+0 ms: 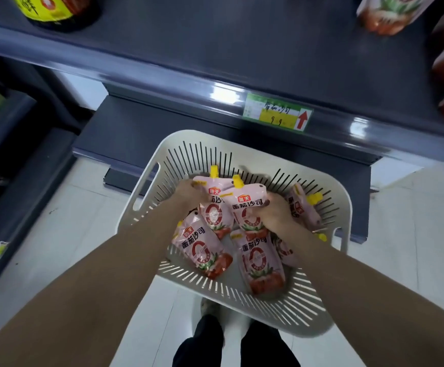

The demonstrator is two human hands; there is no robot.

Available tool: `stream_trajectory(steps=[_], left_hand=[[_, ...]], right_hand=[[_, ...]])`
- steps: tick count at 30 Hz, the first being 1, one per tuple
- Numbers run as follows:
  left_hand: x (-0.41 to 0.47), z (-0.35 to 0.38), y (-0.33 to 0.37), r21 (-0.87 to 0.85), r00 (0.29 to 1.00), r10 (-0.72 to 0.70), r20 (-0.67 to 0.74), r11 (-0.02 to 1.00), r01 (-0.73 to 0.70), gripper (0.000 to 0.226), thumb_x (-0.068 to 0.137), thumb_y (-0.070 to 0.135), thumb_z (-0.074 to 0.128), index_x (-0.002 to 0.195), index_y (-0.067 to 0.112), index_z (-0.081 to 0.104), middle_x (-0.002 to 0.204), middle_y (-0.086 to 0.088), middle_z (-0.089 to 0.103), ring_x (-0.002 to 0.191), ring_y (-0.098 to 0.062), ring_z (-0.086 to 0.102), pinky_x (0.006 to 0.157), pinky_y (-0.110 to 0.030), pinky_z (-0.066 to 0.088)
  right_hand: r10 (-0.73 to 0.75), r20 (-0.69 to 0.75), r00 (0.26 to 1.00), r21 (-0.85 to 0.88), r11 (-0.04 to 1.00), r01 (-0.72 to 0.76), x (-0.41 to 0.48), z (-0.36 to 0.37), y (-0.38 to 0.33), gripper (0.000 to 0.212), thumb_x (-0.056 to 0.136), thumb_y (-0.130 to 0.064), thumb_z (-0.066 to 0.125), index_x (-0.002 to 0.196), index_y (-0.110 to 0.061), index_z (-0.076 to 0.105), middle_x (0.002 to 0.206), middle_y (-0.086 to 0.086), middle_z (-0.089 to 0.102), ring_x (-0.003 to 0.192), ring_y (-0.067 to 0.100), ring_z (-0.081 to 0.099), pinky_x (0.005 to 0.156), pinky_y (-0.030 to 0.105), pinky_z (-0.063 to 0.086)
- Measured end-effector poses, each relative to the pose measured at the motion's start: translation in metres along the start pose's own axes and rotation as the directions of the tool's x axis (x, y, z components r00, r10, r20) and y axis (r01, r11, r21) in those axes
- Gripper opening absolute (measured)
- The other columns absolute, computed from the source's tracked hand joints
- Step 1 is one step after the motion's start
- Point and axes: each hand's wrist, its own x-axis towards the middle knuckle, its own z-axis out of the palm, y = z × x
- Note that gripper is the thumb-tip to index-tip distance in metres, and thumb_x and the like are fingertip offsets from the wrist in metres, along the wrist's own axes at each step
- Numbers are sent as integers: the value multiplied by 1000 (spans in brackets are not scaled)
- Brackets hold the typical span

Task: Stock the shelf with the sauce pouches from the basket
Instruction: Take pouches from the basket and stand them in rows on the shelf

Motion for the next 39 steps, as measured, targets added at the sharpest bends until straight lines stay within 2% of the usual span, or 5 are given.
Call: stream_trajectory(steps=[12,17,28,33,39], left_hand=[[-35,-21,23,15,986,133,98,991,-135,43,82,-3,62,124,2,55,127,-15,58,108,-25,59,97,-32,48],[-74,-55,66,78,964,242,108,965,-251,25,84,4,63,109,9,60,88,-2,61,67,-9,55,46,-5,44],[-179,-118,179,-72,813,571,111,821,-567,22,82,-7,58,80,15,62,71,-3,67,62,-16,61,54,-24,51],[-208,-122,221,-213,756,653,37,745,-633,25,82,-9,57,81,15,62,67,4,70,51,-2,65,44,-18,52],[-215,-109,262,-343,729,683,-48,674,-654,26,83,-8,58,101,10,63,83,-1,68,64,-7,66,44,-17,51]], right_hand=[[-98,-128,987,41,994,104,-39,-32,-36,18,81,-12,69,95,0,70,89,10,71,83,23,67,75,35,54],[-247,-188,951,170,945,279,-80,-70,-84,12,84,-11,65,93,-15,72,83,-4,70,77,11,66,62,11,52],[-494,-479,726,192,748,636,-170,-221,-196,18,85,1,62,101,10,66,96,14,70,79,12,71,73,24,59],[-405,-658,635,135,767,628,-153,-280,-220,19,84,-3,62,66,-9,57,65,-3,56,59,4,54,59,21,47],[-304,-661,686,69,886,459,-89,-304,-220,14,85,-7,64,96,1,68,86,10,64,84,22,59,71,32,48]])
